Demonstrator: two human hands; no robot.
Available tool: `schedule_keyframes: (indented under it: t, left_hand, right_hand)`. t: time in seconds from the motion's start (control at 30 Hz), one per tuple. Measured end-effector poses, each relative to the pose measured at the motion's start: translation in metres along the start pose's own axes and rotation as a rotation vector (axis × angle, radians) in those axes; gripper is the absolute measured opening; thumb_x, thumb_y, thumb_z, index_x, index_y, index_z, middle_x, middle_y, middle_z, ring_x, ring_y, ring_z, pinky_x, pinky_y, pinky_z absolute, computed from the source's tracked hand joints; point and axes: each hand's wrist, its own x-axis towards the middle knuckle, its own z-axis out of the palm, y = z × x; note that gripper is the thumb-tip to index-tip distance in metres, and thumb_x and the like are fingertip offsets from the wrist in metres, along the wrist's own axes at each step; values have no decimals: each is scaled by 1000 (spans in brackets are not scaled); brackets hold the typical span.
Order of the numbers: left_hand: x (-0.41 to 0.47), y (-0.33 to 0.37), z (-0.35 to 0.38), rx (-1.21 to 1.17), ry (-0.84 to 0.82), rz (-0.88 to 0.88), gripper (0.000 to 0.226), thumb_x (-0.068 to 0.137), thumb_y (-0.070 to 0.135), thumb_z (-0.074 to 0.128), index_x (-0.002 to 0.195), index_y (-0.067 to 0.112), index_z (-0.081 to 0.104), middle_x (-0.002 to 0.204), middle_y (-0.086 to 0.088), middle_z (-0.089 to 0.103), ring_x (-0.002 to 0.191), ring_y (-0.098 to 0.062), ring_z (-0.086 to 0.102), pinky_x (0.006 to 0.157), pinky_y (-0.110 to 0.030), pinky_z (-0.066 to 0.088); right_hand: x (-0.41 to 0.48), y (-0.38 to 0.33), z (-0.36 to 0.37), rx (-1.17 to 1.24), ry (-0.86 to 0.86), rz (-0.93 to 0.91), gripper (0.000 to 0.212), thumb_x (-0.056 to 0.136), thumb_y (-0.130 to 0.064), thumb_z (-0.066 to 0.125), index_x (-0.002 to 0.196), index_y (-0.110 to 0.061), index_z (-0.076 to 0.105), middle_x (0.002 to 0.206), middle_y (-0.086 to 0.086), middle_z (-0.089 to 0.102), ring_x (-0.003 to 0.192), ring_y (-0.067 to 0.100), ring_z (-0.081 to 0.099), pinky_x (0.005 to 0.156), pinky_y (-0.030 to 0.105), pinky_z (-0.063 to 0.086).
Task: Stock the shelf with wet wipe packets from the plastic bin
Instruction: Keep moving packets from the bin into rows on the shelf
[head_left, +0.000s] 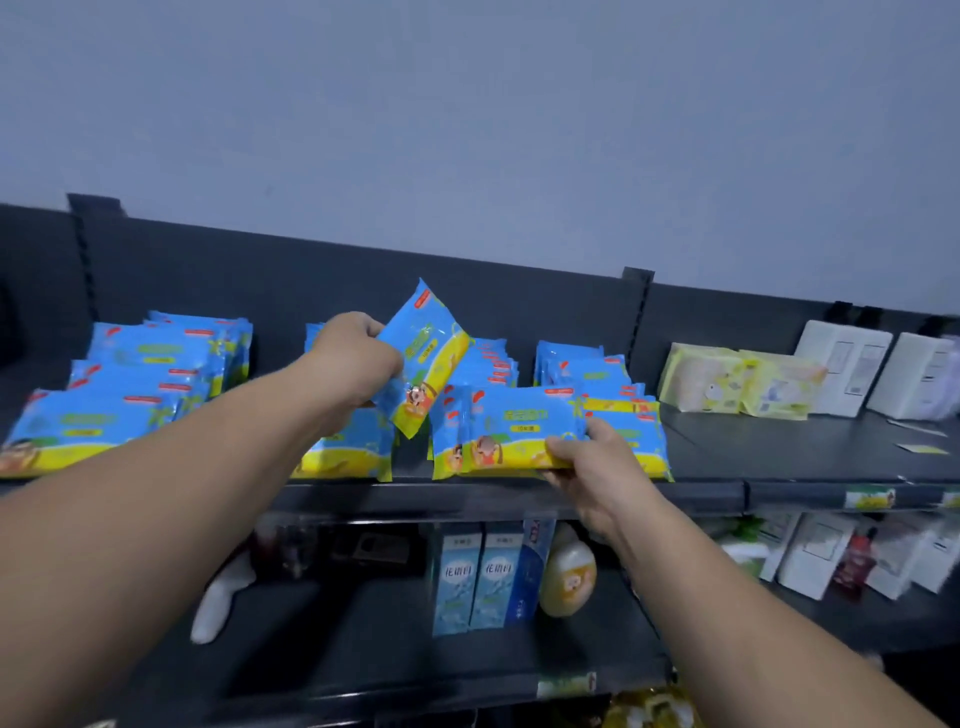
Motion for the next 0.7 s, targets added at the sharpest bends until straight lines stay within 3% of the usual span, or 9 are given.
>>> schedule_keyframes:
  t: [0.07,0.17,0.27,0.37,0.47,0.7]
  left_hand:
    - [7,-2,-6,-8,25,1,18,79,-3,60,80,14,55,95,-22,64,82,-35,63,76,-50,56]
    - [18,-4,-14,-14,28,-1,17,77,-4,61,83,11,58,99,-22,65,91,-40,65,78,-55,56]
    - [27,-7,-18,-8,23,-4,17,76,-5,61,88,8,60,102,-22,65,96,-41,64,79,-56,56]
    - [36,-11,-17,-9,12,-12,20,76,-4,62,93,7,62,101,-21,66,95,-39,65,80,-56,56]
    - [43,-13,-16,-14,-3,-17,21,76,-4,63,94,7,62,99,-19,67,94,-39,66,81,-55,56]
    - [56,-14,-9,-9,-31,-10,21,76,-3,64,92,11,64,97,-19,69,94,-39,66,80,-57,55]
  right_hand:
    - [4,4,8,-121,-22,-1,17,91,-1,60,101,-14,55,106,10,66,90,24,64,75,35,56]
    - [3,4,16,-399,-37,-83,18,91,-7,62,107,-9,56,97,4,67,88,20,64,69,28,51]
    - [9,4,19,-631,14,-185,30,93,-11,62,120,-3,52,89,-7,48,103,23,59,73,26,42]
    - [24,3,27,-733,16,-189,13,88,-13,66,94,-10,55,88,-1,59,75,10,57,61,24,44]
    - [39,1,31,-854,39,-202,11,83,-15,69,84,-14,58,82,1,63,67,13,55,58,27,44]
    - [64,9,37,-850,159,-231,34,86,-18,68,69,-20,38,67,-6,45,58,8,41,48,24,28]
